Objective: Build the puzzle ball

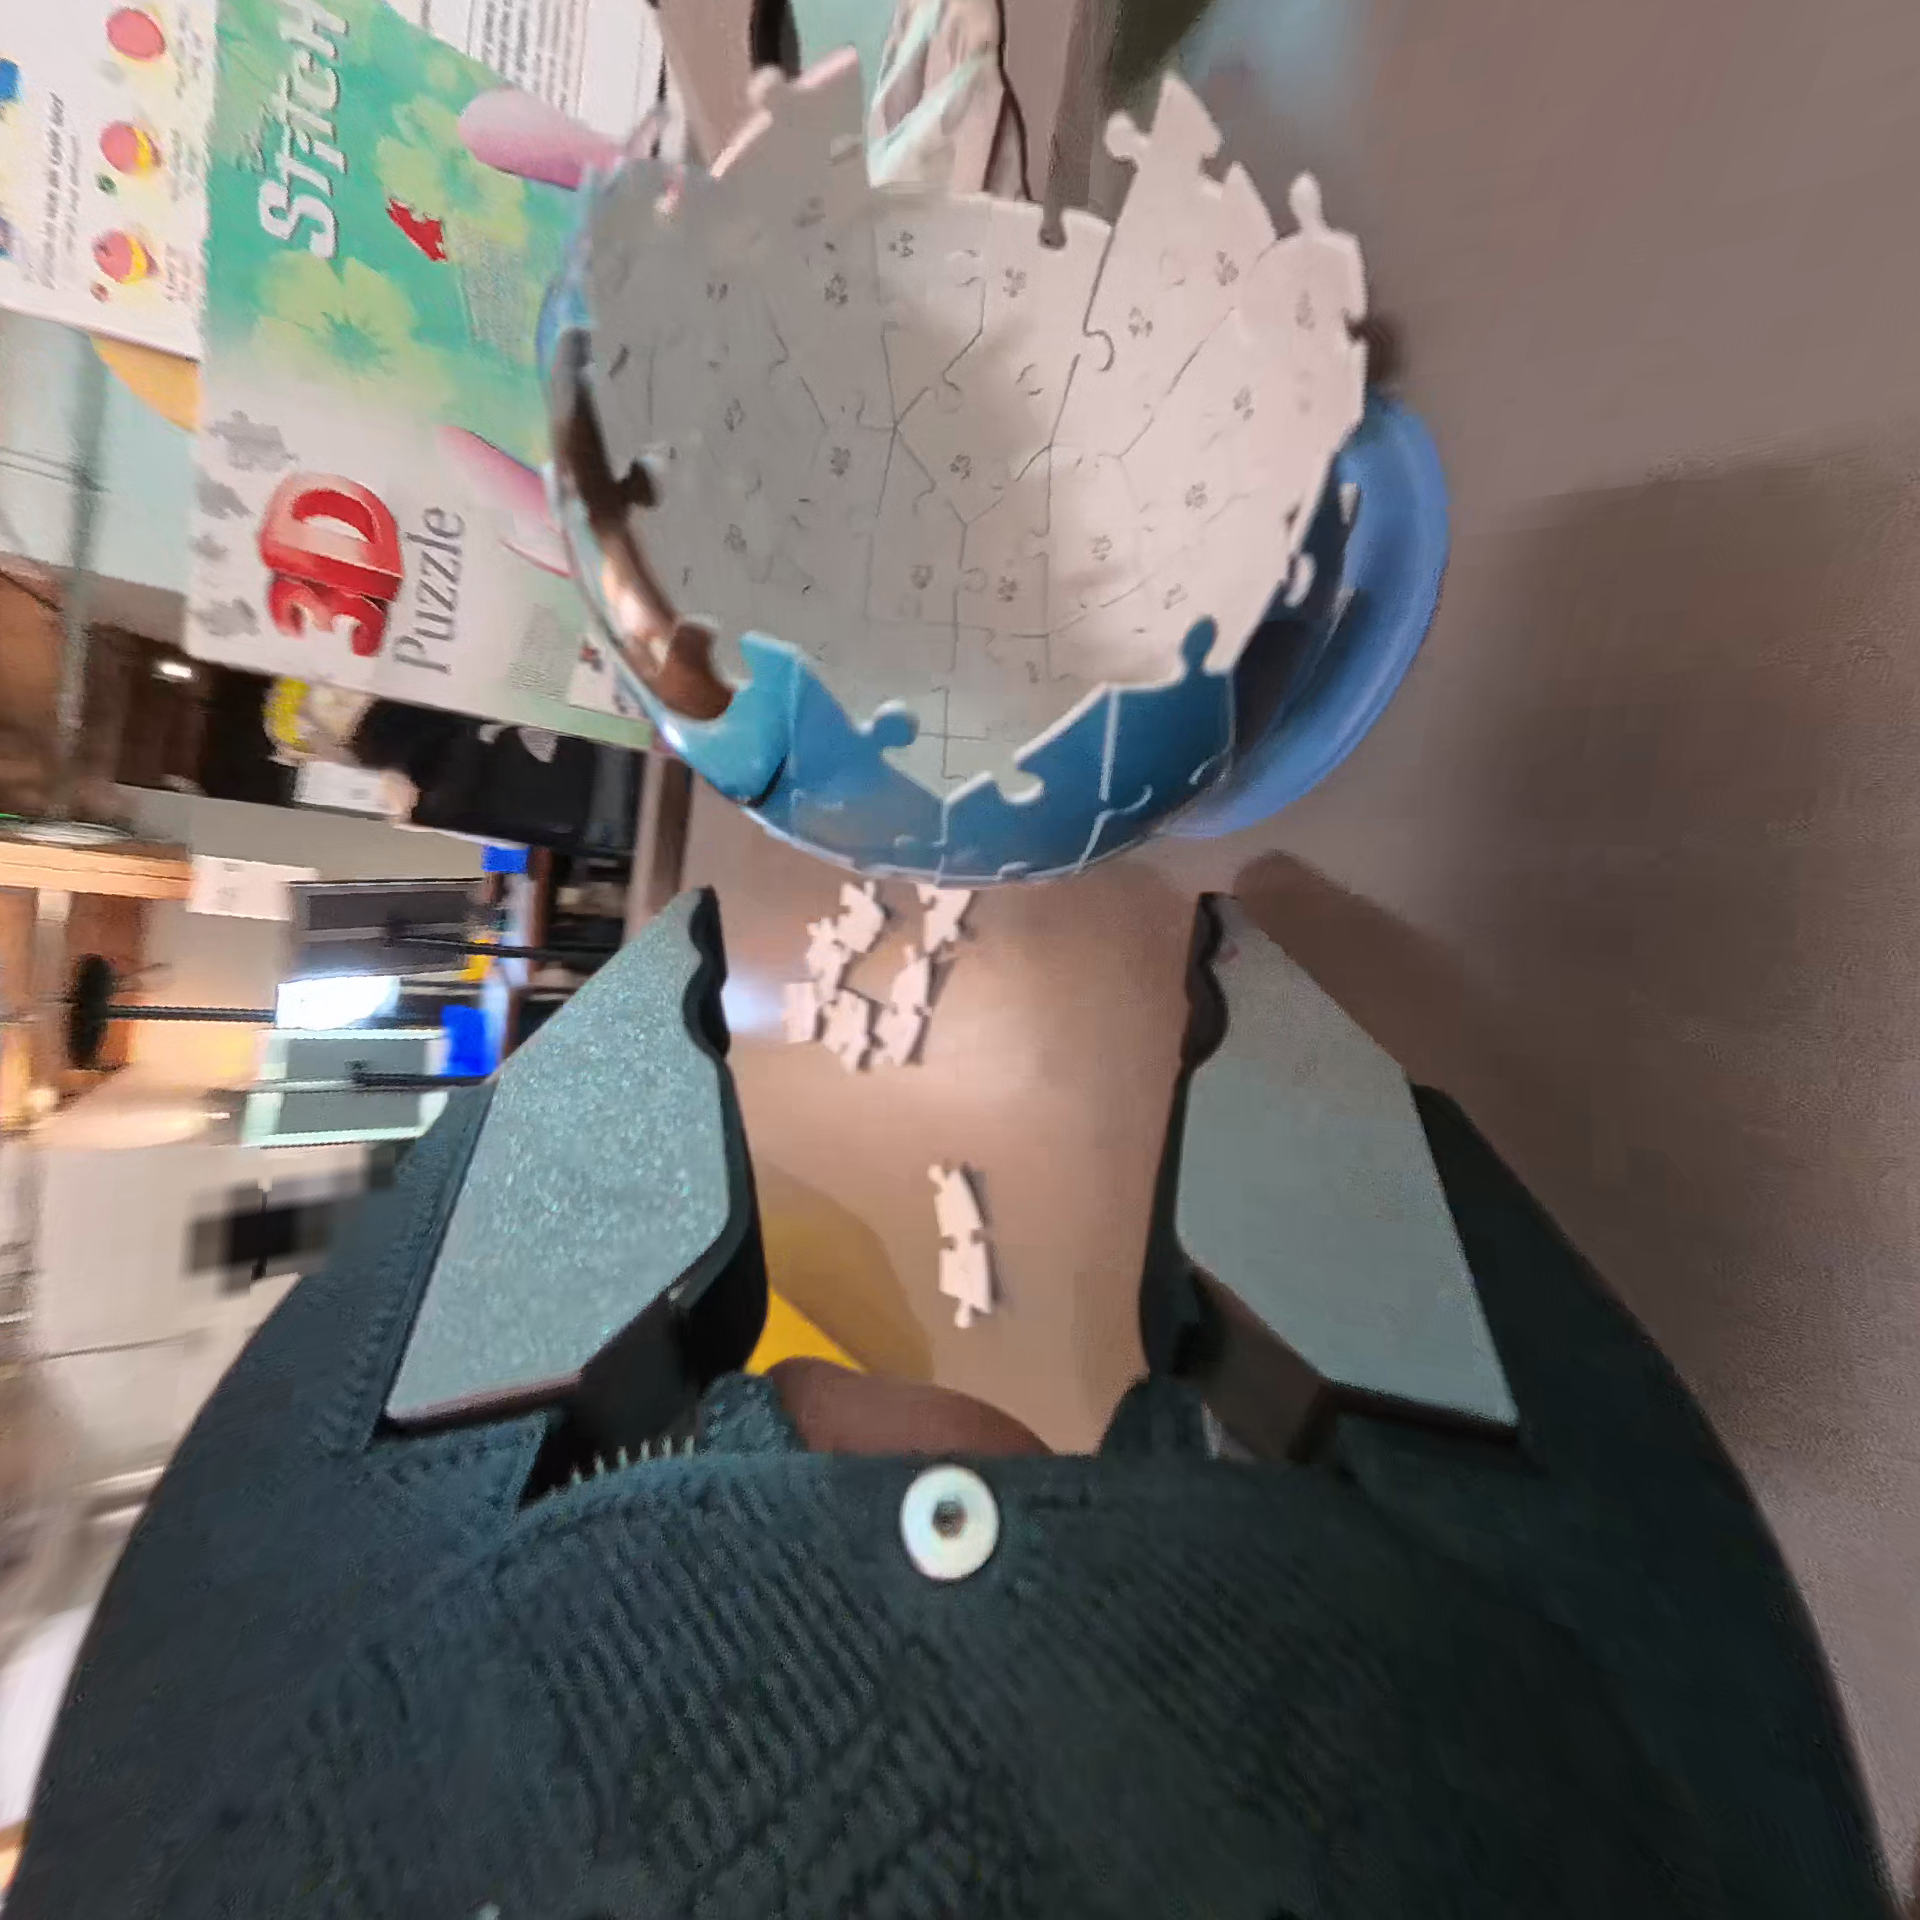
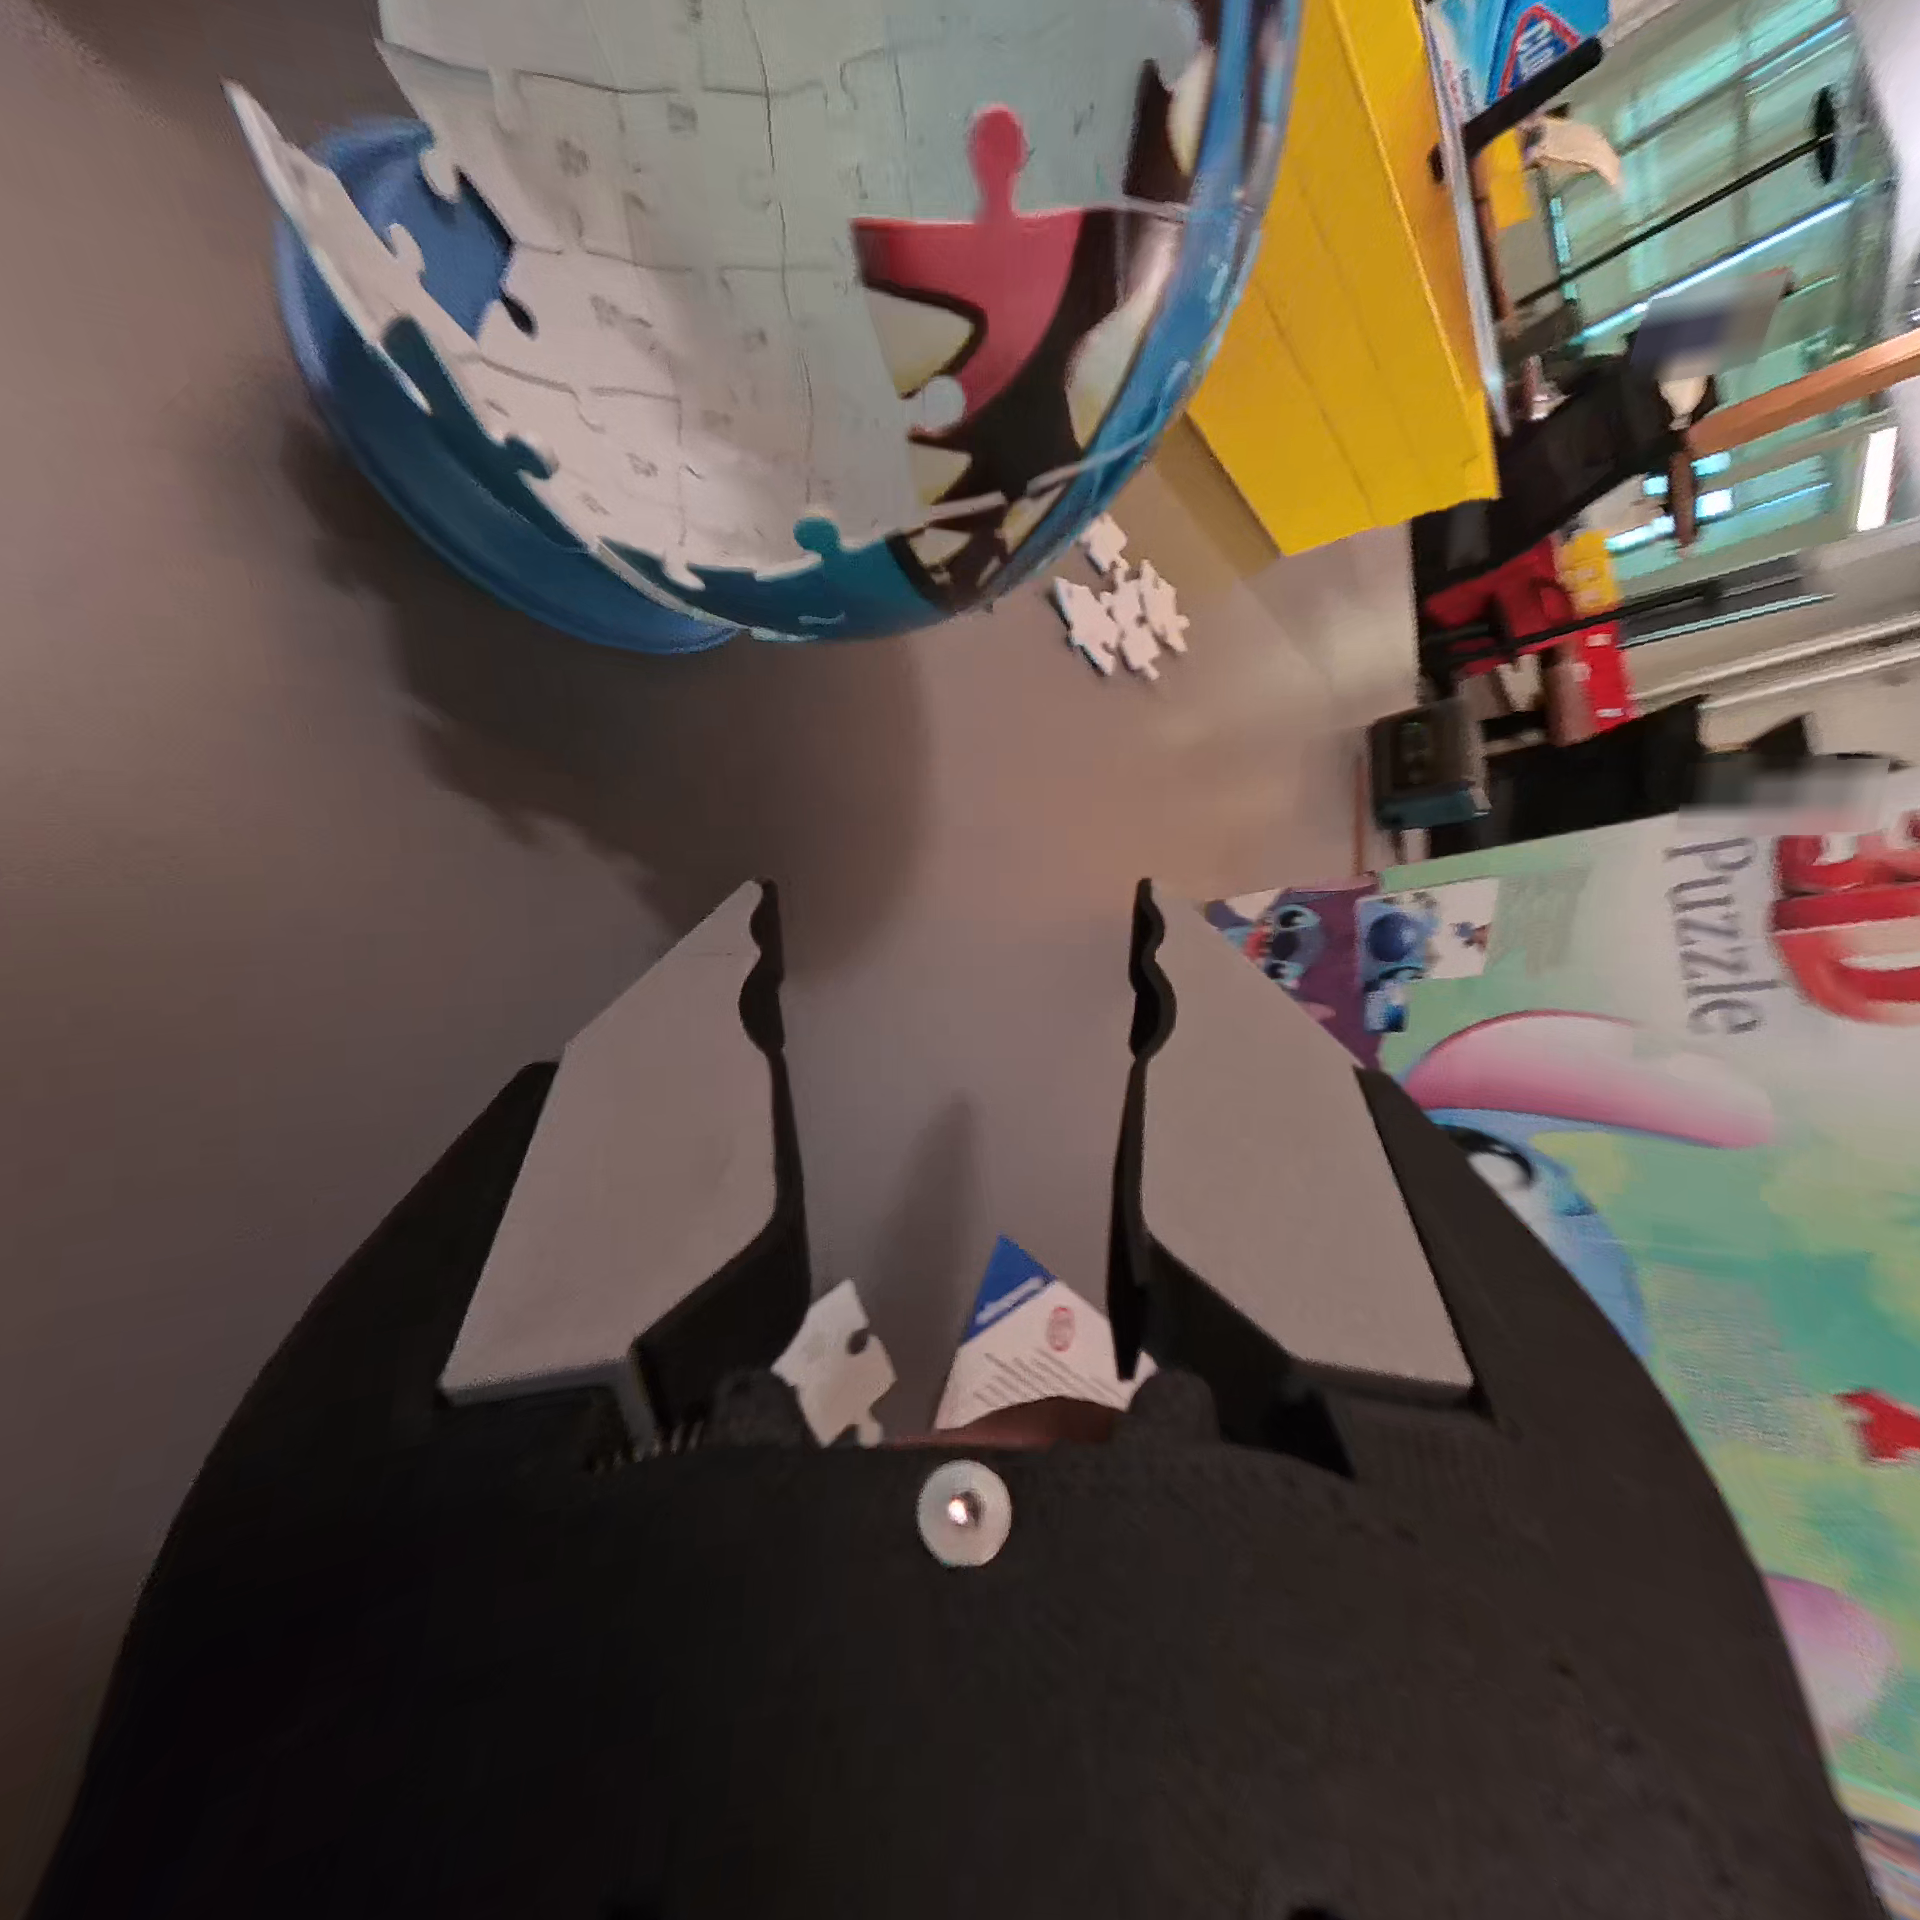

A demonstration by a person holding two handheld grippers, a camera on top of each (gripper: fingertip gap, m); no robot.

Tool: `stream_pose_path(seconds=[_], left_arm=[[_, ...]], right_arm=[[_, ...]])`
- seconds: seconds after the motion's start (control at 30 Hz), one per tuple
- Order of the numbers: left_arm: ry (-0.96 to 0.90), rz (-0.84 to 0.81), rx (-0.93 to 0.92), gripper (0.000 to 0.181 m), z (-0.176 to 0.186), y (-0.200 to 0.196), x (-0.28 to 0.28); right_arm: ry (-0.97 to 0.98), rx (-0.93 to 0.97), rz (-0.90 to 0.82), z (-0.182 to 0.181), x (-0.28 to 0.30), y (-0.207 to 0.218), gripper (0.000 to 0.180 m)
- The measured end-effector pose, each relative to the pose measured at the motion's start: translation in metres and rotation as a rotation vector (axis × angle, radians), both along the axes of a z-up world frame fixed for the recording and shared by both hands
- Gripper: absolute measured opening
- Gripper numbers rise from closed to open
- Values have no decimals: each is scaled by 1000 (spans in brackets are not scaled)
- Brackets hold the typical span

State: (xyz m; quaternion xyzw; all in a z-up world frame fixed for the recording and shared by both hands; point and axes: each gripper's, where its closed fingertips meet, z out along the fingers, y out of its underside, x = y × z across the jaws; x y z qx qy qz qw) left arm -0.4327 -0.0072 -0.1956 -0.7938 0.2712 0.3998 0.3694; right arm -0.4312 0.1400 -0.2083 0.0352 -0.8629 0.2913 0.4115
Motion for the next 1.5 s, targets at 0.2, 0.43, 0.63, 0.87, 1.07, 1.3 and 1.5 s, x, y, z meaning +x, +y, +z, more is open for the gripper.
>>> stream_pose_path(seconds=[0.2, 0.43, 0.63, 0.87, 1.07, 1.3, 1.5], left_arm=[[-430, -59, 49, 89, 8, -5, 13], [-865, -54, 176, 91, 21, -17, 13], [-949, 166, 341, 83, 15, -28, -13], [-979, 211, 286, 89, -10, -28, 3], [-978, 229, 285, 88, -14, -32, 9], [-954, 246, 289, 86, -17, -50, 14], [-951, 244, 323, 84, -18, -51, 21]], right_arm=[[-390, -292, 117, -1, 25, -9, 70], [-583, -547, 39, 31, 24, 8, 67], [-486, -577, -284, 55, 26, 57, 69], [-576, -501, -557, -2, 57, 103, 63], [-515, -326, -631, -25, 49, 106, 60], [-623, -375, -614, -25, 17, 111, 43], [-837, -377, -541, -42, 32, 83, 19]])
